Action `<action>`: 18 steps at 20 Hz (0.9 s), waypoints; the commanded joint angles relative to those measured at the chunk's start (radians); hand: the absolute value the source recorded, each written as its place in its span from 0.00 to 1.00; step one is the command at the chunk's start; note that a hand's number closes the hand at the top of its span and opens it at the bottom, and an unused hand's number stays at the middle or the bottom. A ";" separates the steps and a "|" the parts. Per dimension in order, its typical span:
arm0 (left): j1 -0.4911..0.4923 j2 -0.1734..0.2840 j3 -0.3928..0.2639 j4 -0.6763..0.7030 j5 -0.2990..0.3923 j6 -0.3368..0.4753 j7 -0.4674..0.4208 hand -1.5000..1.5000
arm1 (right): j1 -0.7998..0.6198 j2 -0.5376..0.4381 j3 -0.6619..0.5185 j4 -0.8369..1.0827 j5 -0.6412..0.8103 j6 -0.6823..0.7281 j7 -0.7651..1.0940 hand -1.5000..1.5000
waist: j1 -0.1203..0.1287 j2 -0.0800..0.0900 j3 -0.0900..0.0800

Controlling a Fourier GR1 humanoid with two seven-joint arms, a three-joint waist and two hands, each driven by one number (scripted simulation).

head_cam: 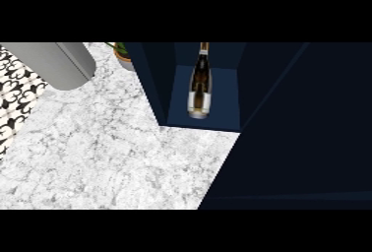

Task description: Pick up the wine, place it into the cabinet and close the cabinet

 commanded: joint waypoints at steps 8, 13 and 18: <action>-0.016 0.005 0.001 -0.002 -0.001 -0.034 0.001 1.00 | -0.098 0.153 0.006 0.141 0.038 -0.151 -0.002 1.00 | 0.030 0.018 -0.003; -0.028 0.009 0.000 0.001 -0.002 -0.042 0.007 1.00 | -0.100 0.154 -0.040 0.161 0.033 -0.140 0.008 1.00 | 0.039 0.029 -0.005; -0.036 0.013 -0.006 -0.001 -0.005 -0.057 0.012 1.00 | -0.182 0.155 -0.117 0.215 0.036 -0.131 0.009 1.00 | 0.070 0.034 -0.005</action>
